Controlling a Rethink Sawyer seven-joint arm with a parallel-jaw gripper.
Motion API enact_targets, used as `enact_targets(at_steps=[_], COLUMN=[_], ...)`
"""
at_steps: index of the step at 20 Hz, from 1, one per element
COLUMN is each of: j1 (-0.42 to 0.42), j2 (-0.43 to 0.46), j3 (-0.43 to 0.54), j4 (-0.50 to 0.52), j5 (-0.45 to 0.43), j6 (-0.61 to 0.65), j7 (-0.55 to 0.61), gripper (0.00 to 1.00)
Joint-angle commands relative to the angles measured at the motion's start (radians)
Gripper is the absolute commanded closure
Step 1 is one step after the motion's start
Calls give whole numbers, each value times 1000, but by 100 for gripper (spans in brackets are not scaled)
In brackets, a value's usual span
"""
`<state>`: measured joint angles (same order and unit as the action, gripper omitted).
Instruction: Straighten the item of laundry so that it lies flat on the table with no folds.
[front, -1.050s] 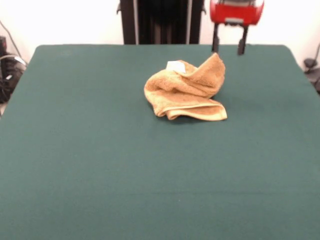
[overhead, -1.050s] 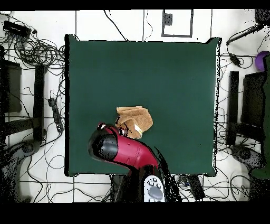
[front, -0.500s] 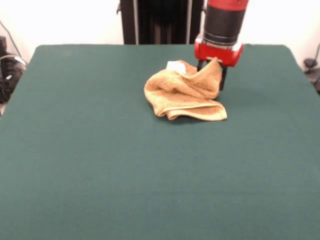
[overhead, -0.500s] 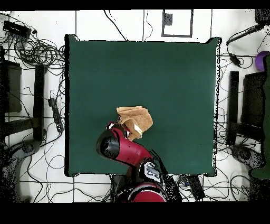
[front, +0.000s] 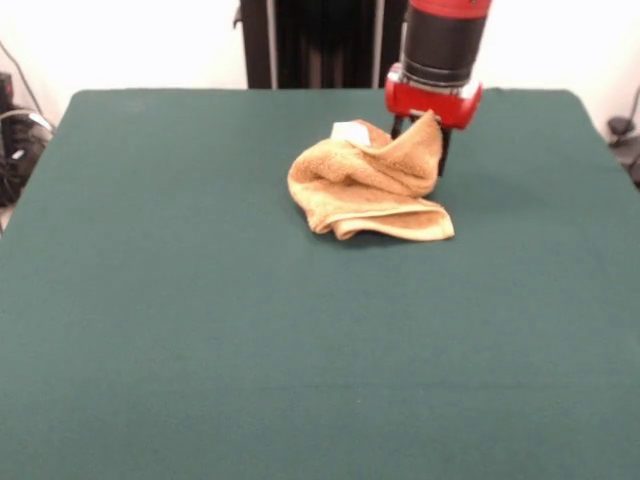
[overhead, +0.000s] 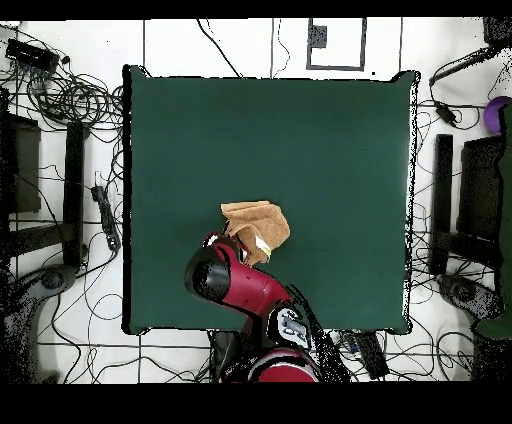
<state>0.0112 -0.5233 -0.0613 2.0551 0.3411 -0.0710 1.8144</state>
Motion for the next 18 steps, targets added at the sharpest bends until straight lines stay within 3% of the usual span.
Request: enact_targets(at_steps=[1,5,10,18], j1=[30,60,135,249], j2=[38,33,-28,-119], j3=[12,17,69,132], j4=[-25,-1,143,333], j5=[12,35,128,269], j6=[15,-44,-127,-149], j7=[182,236,440,699], gripper=[100,100,100,100])
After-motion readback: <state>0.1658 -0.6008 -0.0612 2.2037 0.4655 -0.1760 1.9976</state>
